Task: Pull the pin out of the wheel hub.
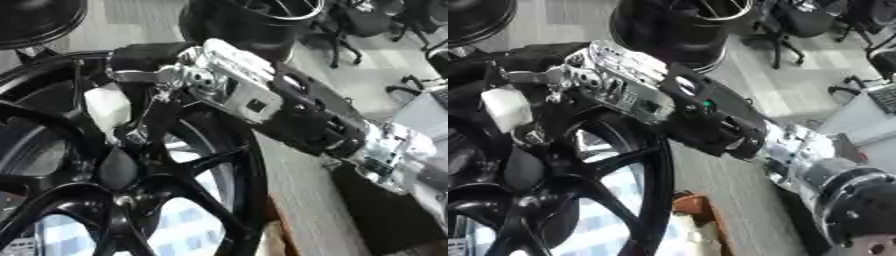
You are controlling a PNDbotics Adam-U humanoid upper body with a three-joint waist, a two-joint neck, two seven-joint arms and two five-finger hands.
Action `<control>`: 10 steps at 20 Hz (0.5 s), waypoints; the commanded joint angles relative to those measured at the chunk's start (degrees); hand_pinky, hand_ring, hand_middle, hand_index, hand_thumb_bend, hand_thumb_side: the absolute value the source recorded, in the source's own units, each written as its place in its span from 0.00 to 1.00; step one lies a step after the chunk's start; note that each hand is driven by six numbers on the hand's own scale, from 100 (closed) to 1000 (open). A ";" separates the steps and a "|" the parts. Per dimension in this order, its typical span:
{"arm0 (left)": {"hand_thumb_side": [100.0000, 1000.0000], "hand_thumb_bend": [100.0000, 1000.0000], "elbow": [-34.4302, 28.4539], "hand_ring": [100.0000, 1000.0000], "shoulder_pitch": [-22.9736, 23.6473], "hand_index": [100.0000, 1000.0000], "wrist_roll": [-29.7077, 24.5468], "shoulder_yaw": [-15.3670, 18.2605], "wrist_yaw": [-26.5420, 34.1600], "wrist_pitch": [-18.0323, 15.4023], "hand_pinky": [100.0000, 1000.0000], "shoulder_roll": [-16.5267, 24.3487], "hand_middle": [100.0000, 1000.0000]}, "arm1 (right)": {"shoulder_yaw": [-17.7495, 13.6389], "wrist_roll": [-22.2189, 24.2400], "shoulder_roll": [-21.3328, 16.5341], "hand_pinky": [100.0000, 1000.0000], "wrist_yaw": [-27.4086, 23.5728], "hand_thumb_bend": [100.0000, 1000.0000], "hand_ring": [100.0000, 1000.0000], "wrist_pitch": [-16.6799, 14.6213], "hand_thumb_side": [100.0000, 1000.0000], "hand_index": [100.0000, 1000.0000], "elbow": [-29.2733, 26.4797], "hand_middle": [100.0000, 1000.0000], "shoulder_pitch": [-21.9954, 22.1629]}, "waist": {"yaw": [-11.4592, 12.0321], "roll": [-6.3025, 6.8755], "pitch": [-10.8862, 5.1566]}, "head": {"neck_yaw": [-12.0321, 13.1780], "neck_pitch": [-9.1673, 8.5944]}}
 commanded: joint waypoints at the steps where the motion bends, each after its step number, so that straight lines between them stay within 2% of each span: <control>1: 0.87 0.00 -0.54 0.61 -0.61 0.73 -0.23 -0.19 -0.41 0.02 0.78 -0.25 0.56 | -0.72 -1.76 -0.81 0.81 -0.86 0.00 0.70 1.10 0.07 0.55 -0.35 0.40 -0.74 | -0.05 0.30 -0.75 | -0.29 -0.85; 10: 0.87 0.01 -0.25 0.62 -0.75 0.73 -0.92 -0.51 -0.65 0.21 0.78 -0.30 0.56 | -0.98 -4.94 -1.74 0.78 -7.06 0.00 0.60 4.30 0.11 0.45 -0.35 0.30 -1.54 | 0.57 -0.07 -1.15 | -0.98 -1.49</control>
